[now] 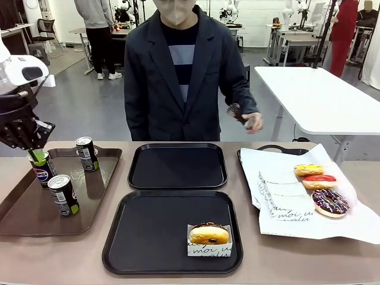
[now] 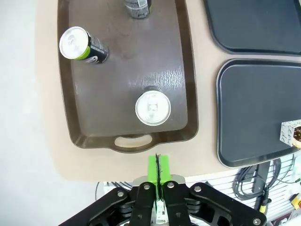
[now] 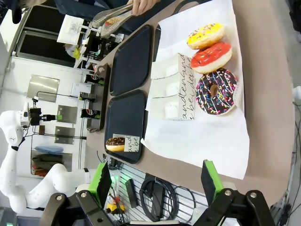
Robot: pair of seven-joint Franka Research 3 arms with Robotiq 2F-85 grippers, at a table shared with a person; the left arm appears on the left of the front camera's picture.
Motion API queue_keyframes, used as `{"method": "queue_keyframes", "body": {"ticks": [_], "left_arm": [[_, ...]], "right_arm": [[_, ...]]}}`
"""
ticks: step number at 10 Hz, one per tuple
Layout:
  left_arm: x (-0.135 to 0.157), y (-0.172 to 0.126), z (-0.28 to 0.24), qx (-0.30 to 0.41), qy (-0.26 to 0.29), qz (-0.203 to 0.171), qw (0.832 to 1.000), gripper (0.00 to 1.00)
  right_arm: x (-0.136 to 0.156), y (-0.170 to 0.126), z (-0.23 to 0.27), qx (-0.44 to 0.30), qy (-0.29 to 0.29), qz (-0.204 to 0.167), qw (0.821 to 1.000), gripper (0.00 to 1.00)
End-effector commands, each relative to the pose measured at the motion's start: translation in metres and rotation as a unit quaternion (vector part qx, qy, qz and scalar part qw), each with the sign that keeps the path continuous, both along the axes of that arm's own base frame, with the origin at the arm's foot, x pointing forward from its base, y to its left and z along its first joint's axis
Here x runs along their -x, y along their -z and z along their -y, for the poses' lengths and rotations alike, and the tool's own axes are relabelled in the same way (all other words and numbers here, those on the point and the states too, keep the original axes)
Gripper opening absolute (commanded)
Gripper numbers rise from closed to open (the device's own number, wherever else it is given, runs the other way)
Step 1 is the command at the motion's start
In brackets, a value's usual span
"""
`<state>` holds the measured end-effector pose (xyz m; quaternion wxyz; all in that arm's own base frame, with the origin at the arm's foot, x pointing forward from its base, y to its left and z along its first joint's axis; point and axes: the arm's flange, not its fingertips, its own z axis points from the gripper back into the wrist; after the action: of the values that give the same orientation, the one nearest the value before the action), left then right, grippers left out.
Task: Set up donuts and drinks on trays.
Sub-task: Pick up one Pepsi coke and place it on the Flat Tray.
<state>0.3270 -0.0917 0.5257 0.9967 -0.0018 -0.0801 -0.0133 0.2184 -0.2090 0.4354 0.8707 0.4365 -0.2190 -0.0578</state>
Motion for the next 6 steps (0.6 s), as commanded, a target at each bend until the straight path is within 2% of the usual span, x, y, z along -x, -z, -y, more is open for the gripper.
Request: {"method": "queue_keyframes", "body": {"ticks": [1,2,3,6], "left_arm": [[-0.014,0.017,-0.003,0.000,0.013,-0.008,1.000,0.03],[0.000,0.000,0.000,0.000,0.000,0.000,1.000,0.03],[0.000,0.000,0.000,0.000,0.000,0.000,1.000,0.03],[-0.010,0.022,-0.003,-0.005,0.012,-0.014,1.000,0.04]], "right_arm": [[-0.002,0.000,0.002,-0.011,0.000,0.016,1.000,1.00],[-0.002,0.000,0.002,-0.011,0.000,0.016,1.000,1.00],[-0.002,0.000,0.002,-0.011,0.000,0.016,1.000,1.00],[-0.002,0.000,0.002,-0.011,0.000,0.016,1.000,1.00]]}}
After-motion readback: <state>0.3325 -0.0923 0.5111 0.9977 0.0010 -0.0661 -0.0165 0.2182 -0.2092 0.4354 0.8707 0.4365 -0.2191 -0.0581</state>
